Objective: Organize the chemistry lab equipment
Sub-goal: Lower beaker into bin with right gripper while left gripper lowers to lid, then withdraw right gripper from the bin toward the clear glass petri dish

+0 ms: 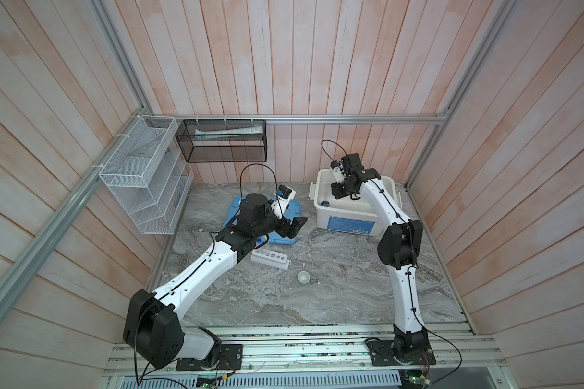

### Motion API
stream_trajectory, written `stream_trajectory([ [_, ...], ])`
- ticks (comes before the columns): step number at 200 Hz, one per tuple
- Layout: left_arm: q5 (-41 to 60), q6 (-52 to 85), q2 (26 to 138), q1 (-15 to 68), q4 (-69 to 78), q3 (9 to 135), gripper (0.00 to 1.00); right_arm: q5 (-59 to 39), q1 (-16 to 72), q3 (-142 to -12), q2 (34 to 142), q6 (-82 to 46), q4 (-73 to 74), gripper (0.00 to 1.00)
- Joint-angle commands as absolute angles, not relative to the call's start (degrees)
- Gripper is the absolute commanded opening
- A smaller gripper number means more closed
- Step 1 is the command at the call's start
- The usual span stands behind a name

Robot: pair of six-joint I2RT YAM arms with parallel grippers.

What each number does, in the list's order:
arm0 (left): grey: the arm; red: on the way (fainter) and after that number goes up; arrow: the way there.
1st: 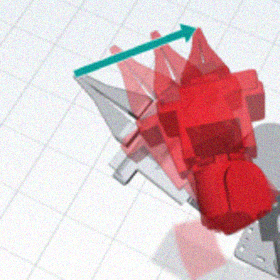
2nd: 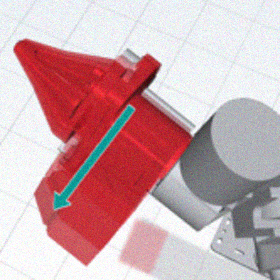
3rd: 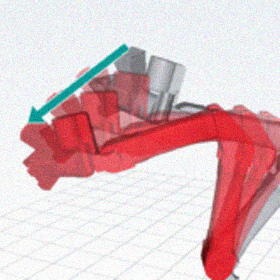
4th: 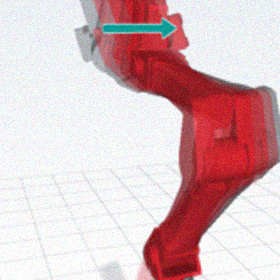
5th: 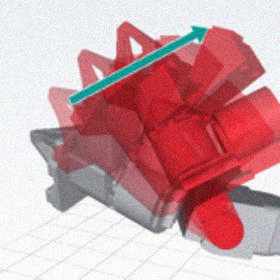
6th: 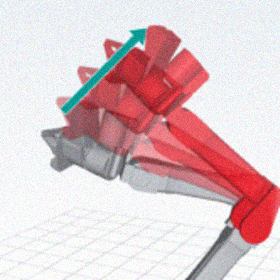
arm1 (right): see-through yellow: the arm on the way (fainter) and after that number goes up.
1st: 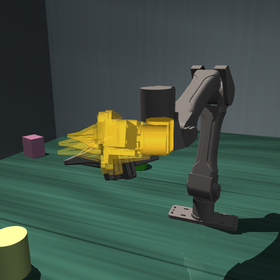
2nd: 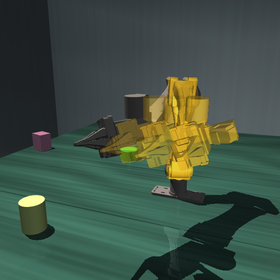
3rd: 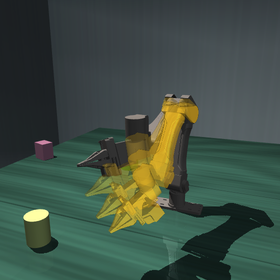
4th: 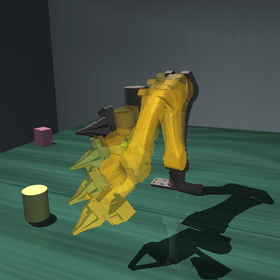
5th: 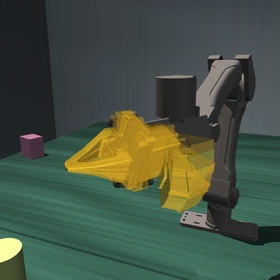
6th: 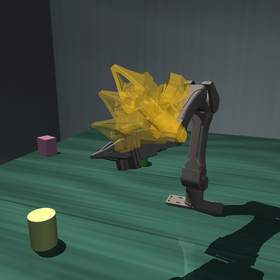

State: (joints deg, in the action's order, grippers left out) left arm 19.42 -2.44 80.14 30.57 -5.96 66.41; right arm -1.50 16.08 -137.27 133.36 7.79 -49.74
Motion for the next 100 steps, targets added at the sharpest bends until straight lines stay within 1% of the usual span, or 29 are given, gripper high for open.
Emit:
stream_trajectory([
  [1, 19.03, -4.11, 78.91, 30.85, -4.31, 65.35, 0.90, 0.97, 14.89, -139.20, 126.08, 8.00, -50.51, 0.39],
  [42, 18.88, -6.67, 80.14, 30.72, -4.55, 67.04, 0.90, 0.10, 16.02, -129.99, 112.94, 7.62, -50.13, 0.39],
  [76, 20.64, -6.72, 81.43, 29.85, -3.56, 67.69, 0.90, 4.07, 22.29, -111.05, 99.67, 6.84, -45.83, 0.39],
  [100, 21.40, -6.53, 81.95, 28.85, -0.66, 65.98, 0.90, 3.95, 27.16, -101.67, 94.63, 1.03, -46.96, 0.40],
])
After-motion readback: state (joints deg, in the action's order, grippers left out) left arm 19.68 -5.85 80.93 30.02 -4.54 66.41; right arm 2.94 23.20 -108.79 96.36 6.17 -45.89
